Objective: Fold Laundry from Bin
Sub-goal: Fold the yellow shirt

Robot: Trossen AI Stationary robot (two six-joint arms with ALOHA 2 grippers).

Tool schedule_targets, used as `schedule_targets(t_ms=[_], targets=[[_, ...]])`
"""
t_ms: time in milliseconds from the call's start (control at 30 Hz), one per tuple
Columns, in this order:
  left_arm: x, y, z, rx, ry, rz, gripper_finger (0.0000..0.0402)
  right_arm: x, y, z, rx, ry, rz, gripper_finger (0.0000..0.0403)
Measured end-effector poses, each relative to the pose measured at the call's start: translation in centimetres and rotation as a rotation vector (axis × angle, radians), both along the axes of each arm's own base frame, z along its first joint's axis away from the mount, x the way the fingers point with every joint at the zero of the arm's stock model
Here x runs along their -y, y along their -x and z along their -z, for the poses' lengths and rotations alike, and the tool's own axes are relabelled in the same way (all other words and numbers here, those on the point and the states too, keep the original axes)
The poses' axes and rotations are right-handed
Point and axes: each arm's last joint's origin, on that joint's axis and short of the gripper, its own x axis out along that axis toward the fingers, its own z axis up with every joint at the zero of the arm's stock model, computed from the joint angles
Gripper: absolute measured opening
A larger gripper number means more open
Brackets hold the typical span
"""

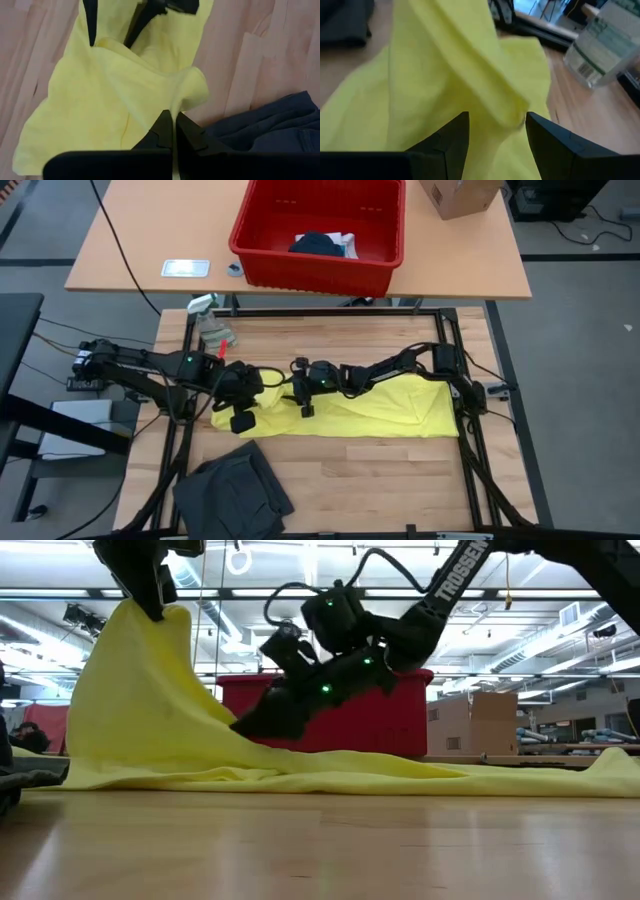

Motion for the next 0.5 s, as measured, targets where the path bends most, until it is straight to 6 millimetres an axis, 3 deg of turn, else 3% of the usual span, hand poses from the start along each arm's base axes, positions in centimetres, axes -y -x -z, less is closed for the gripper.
schedule_targets(t_ms=[200, 300, 400, 500], targets=[[0.0, 0.0, 0.0, -0.004, 0.002, -0.006, 0.0006, 0.1, -1.0, -1.0, 0.046, -0.015, 0.018, 0.0196], [0.0, 0.0, 0.0, -0.005, 0.002, -0.006, 0.0006, 0.1, -1.2, -1.3, 0.053, -0.013, 0.021, 0.0175], [0.0, 0.1, 0.0, -0.006, 0.002, -0.007, 0.0006, 0.2, -1.2, -1.2, 0.034, -0.023, 0.003, 0.0125], [0.0, 0.1, 0.0, -0.008, 0.0, -0.004, 0.0006, 0.2, -1.0, -0.8, -0.01, -0.052, -0.051, 0.0046]])
